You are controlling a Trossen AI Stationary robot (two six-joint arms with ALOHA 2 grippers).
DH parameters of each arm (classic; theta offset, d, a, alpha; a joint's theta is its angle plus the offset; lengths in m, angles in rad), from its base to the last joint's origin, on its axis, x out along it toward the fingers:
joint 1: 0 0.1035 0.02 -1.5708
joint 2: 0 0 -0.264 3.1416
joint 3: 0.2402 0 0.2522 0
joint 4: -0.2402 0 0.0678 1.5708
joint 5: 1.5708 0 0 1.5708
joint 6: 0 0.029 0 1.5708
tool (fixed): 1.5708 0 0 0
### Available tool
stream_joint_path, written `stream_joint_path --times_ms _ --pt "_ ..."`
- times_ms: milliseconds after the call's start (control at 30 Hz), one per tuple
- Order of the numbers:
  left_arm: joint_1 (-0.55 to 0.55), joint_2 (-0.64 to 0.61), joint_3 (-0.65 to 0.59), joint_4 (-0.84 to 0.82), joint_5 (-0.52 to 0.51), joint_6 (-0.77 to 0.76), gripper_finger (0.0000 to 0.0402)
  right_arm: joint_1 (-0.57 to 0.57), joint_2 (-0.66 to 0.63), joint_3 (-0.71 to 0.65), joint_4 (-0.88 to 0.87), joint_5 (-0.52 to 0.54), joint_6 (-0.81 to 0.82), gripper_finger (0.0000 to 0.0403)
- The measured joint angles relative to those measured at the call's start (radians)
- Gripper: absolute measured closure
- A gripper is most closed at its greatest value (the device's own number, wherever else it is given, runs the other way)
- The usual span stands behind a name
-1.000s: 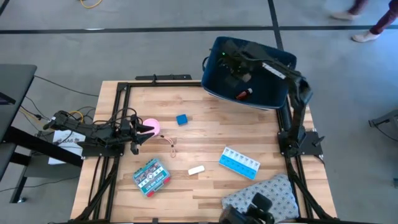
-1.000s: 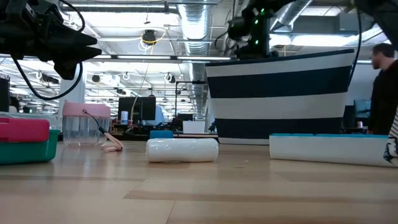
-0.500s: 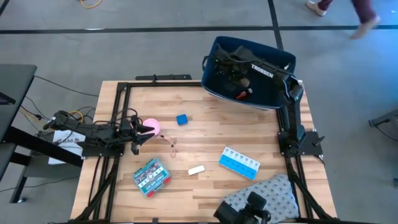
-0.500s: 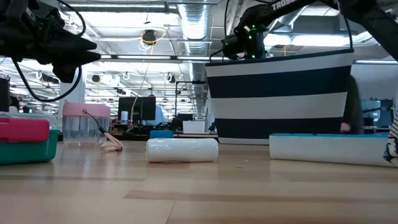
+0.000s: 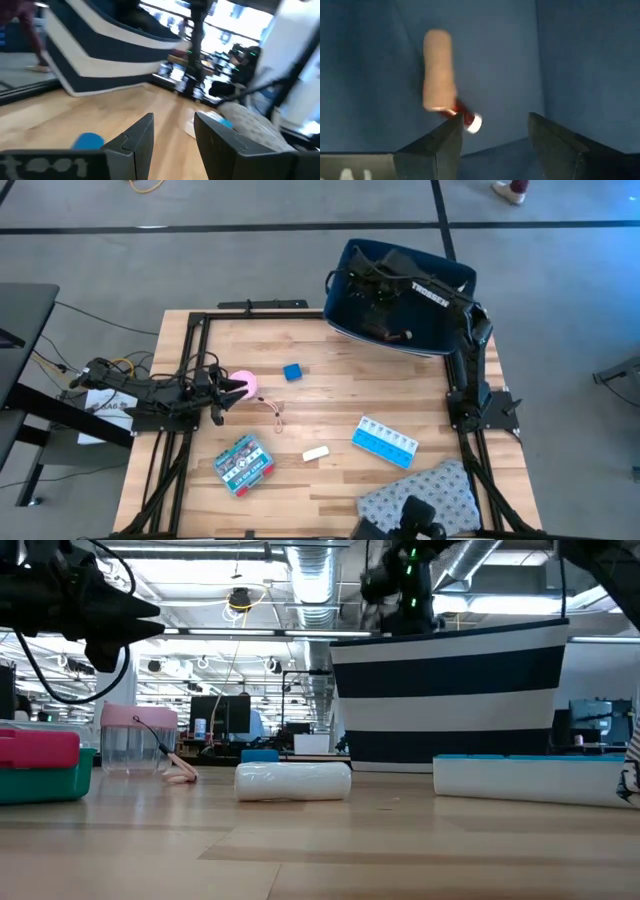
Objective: Pick & place medical supplies in basket/bin
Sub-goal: Put the blue bandage into the blue bin
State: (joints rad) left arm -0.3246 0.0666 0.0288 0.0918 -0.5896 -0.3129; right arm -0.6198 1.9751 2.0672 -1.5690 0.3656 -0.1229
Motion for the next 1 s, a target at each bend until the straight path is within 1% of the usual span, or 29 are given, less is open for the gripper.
stream_joint_path --times_ms 133,267,333,400,467,500,567,633,667,800,867,933,1000 --pt "0.0 0.0 0.0 0.03 -0.108 0.009 0.0271 0.031 -0.075 0.095 0.002 0.007 -0.021 0.0198" --pt "0.0 0.0 -0.001 0.067 -0.124 0.03 0.0271 0.081 -0.172 0.166 0.004 0.007 -0.009 0.0206" --pt "0.0 0.001 -0.001 0.145 -0.138 0.096 0.0271 0.116 -0.233 0.192 0.007 0.006 -0.008 0.0209" --pt "0.0 0.0 0.011 0.245 -0.125 0.198 0.0271 0.157 -0.291 0.205 0.01 0.006 -0.008 0.0212" --pt "0.0 0.002 0.048 0.286 -0.07 0.282 0.0271 0.204 -0.346 0.206 0.019 0.005 0.004 0.0214" --pt "0.0 0.01 0.077 0.287 -0.051 0.302 0.0271 0.229 -0.373 0.206 0.022 0.005 0.02 0.0215" --pt "0.0 0.033 0.138 0.289 -0.056 0.3 0.0271 0.283 -0.429 0.206 0.02 0.004 0.054 0.0217" --pt "0.0 0.065 0.208 0.289 -0.072 0.28 0.0271 0.341 -0.478 0.206 0.009 0.002 0.081 0.0219" --pt "0.0 0.086 0.245 0.29 -0.064 0.279 0.0271 0.368 -0.5 0.206 0.003 0.003 0.093 0.022" --pt "0.0 0.187 0.375 0.285 0.067 0.302 0.0271 0.477 -0.575 0.206 -0.002 0.003 0.143 0.0223" --pt "-0.001 0.258 0.427 0.281 0.095 0.302 0.0271 0.524 -0.609 0.2 -0.001 0.002 0.159 0.0225" --pt "0.0 0.339 0.473 0.257 0.08 0.302 0.0272 0.563 -0.638 0.189 -0.002 0.002 0.176 0.0227" --pt "0.0 0.43 0.518 0.216 0.01 0.291 0.0271 0.596 -0.661 0.179 -0.001 0.003 0.201 0.0229"
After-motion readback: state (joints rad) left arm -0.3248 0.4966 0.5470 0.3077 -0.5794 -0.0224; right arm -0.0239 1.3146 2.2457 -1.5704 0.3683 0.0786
